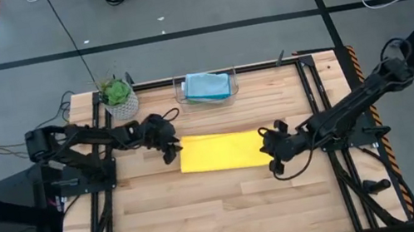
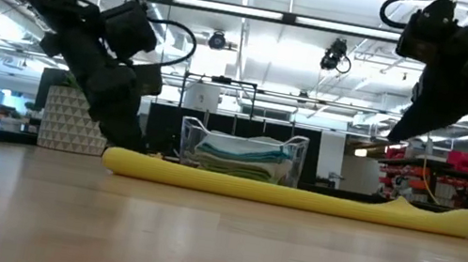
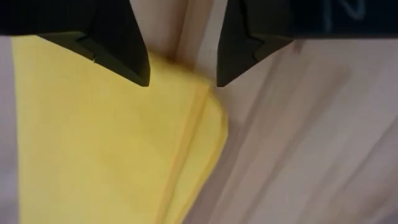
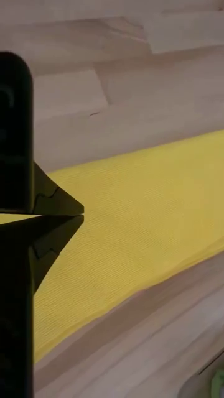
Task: Fold microfiber towels
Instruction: Fold the yellow microfiber cloth
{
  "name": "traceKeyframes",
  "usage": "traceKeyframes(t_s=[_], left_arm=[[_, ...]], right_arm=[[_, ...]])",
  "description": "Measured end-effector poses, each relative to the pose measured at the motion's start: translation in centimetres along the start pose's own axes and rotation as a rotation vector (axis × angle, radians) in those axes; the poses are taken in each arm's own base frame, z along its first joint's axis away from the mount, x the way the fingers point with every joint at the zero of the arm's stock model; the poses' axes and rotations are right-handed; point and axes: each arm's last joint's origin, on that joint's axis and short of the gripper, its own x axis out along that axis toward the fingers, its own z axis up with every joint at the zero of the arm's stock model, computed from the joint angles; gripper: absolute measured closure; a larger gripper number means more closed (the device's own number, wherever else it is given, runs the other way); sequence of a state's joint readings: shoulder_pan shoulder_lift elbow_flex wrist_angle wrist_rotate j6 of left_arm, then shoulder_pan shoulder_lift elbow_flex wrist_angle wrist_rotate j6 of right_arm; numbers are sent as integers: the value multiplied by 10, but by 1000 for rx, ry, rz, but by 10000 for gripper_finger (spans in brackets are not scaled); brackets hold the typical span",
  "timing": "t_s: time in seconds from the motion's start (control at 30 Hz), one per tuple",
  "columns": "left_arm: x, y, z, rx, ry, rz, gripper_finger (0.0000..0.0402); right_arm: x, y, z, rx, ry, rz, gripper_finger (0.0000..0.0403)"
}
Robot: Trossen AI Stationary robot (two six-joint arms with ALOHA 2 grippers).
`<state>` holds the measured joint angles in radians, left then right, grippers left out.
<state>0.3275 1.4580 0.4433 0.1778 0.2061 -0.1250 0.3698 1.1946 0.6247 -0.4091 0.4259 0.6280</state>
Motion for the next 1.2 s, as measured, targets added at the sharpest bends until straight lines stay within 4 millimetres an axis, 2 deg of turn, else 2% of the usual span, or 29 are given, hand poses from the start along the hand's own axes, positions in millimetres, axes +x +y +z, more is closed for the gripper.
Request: traceKeyframes(t_s=[0.2,0.5,0.73,0.87,1.07,1.2], left_arm=[[3,0,1,2,-16,-4,265],[2,-1,5,23,-57,-8,390],[-2,-2,18,56,-181,-4,393],[5,6,11,62,-137,139,394],[18,14,4,47,-102,190,394],[19,16,4,50,-108,225,388]], right_arm=[[5,4,-2,-16,12,-4,393],[5,4,-1,-29,-4,-5,392],[5,5,0,-24,-13,1,392],[5,5,1,-19,-21,7,393],[5,7,4,-4,-55,17,391],[11,7,5,50,-92,-49,391]])
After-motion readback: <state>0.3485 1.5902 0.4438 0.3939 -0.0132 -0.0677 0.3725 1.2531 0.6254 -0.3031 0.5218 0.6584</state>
